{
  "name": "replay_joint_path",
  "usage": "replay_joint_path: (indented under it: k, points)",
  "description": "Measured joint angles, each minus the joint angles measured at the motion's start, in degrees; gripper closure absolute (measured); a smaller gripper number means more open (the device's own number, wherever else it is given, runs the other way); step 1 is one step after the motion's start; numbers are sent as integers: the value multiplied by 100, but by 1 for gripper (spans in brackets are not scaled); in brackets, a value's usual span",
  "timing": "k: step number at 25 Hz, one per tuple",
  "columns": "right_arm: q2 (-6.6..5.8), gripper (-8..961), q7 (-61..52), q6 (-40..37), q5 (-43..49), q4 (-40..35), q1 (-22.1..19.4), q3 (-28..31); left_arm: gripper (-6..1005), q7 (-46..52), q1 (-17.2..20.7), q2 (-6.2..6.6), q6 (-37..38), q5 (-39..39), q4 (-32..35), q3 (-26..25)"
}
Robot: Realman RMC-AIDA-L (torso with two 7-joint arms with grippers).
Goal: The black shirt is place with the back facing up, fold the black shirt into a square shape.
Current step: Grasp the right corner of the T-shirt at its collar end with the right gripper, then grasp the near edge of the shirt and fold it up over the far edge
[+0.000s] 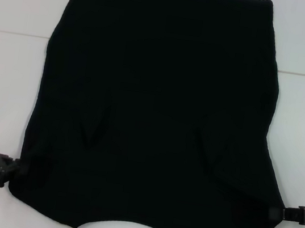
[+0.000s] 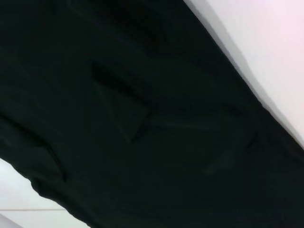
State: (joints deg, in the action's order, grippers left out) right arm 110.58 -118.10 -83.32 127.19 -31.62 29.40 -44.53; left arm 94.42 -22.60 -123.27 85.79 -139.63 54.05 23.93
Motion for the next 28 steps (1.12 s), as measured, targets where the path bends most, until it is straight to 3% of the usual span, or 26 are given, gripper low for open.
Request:
replay_joint_path:
  k: [10,17,28]
  points:
    - [-57,910,519,-178,-1,-18,-339,568,986,428,5,-33,341,33,142,-42]
    - [-241,910,957,-605,-1,-44,-745,1048,986,796,132,-32,1109,18,353,-56]
    - [-301,910,1284,-1289,17,-484,-1343,1304,986,743,339,-31,2278,-47,366,-102]
